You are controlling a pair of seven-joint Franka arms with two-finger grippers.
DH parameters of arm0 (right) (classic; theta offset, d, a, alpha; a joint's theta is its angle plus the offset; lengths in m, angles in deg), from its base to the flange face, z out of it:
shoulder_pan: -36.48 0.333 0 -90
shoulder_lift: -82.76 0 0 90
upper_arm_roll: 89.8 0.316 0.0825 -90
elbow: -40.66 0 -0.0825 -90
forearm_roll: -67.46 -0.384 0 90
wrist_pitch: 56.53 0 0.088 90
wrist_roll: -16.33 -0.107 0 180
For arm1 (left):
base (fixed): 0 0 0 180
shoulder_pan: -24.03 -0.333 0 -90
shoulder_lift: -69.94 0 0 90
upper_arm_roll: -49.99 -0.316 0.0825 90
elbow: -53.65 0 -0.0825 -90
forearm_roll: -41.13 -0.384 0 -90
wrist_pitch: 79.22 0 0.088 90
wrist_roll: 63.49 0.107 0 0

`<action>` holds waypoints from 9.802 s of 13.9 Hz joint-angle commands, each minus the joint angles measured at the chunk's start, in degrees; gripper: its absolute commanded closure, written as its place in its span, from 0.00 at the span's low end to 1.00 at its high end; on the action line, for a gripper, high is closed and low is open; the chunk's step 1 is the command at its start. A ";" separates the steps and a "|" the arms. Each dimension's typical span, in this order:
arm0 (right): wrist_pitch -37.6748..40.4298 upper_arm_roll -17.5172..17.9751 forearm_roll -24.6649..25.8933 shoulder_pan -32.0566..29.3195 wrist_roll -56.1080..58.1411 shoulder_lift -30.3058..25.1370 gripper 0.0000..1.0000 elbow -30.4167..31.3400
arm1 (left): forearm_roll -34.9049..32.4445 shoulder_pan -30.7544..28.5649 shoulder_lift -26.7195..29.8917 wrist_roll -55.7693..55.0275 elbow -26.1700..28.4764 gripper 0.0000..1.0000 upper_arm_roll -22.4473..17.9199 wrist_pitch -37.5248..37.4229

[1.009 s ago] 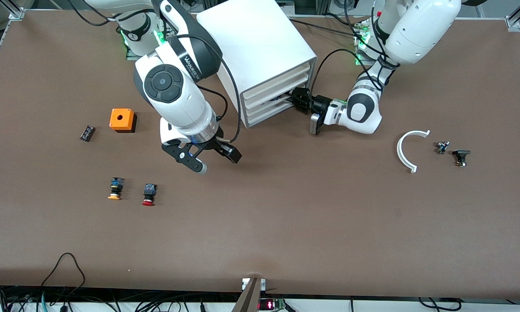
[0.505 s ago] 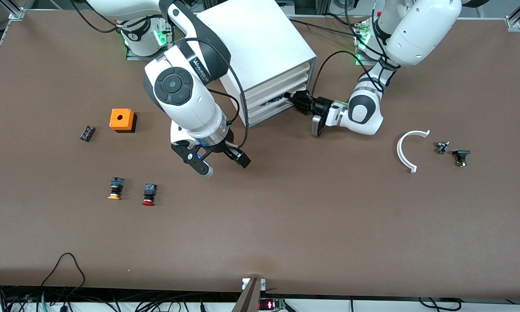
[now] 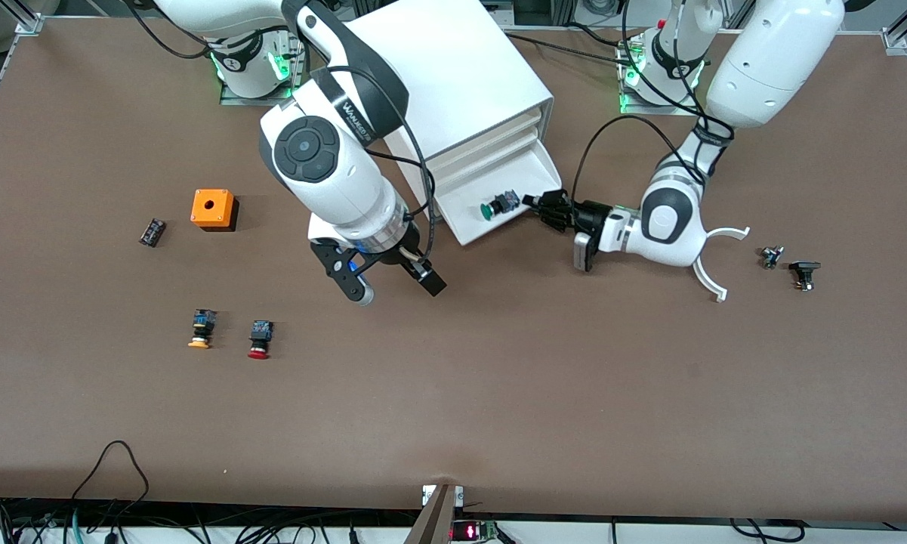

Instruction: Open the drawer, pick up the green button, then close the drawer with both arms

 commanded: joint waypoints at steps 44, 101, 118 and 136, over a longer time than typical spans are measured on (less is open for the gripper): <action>-7.45 0.04 3.36 17.47 -18.98 12.42 1.00 0.64 | -72.70 -9.19 12.53 -73.52 -52.11 0.00 -0.57 -29.08; -5.78 -0.05 8.54 -19.18 69.17 12.95 0.01 7.85 | -68.75 10.68 4.79 -133.57 -5.62 0.01 22.54 25.94; 10.30 0.21 8.10 -25.85 68.64 -14.10 0.01 10.91 | -73.57 -18.22 10.24 -88.79 -37.42 0.01 22.80 -14.73; 25.33 -8.22 3.09 -26.47 74.36 -34.77 0.01 20.68 | -70.77 -2.24 38.19 -59.66 -21.70 0.01 -11.30 -9.63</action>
